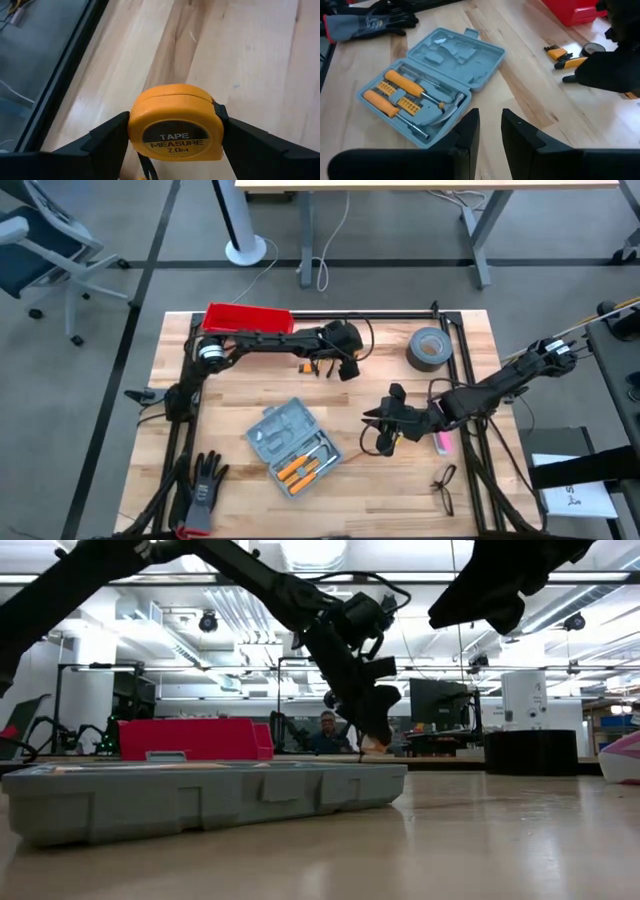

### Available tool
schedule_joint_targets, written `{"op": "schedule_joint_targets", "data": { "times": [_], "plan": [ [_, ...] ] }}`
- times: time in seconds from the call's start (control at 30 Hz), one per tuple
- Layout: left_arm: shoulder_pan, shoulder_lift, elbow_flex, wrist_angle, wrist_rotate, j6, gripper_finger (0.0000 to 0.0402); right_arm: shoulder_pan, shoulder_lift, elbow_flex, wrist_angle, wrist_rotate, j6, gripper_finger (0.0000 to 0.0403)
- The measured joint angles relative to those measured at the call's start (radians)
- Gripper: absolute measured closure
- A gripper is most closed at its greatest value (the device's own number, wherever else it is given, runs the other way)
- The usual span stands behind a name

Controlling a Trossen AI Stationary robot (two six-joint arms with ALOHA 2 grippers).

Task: Prefit tool cases
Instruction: Remove the tape measure from the gray toolbox, then remove the hammer from the gray toolbox

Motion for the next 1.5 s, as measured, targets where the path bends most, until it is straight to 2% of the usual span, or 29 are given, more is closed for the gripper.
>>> {"op": "schedule_joint_targets", "data": {
  "times": [0.33,0.57,1.03,1.27,1.5],
  "plan": [
    [0.014,0.001,0.0,0.048,-0.023,-0.074,0.0119,-0.001,0.0,0.0,0.0,0.009,-0.004,0.0354],
    [0.013,0.001,0.0,-0.051,-0.044,-0.027,0.0115,-0.001,-0.001,0.0,0.007,0.022,-0.011,0.0339],
    [0.008,-0.008,0.0,-0.094,-0.03,-0.01,0.0071,0.0,-0.006,0.0,0.023,0.024,-0.021,0.0349],
    [0.007,-0.058,0.001,-0.13,-0.007,-0.003,0.0081,0.0,-0.006,0.0,0.022,0.025,-0.028,0.0337],
    [-0.006,-0.132,0.001,-0.258,0.016,-0.001,0.0095,0.0,-0.008,0.0,0.021,0.026,-0.043,0.0344]
  ]
}}
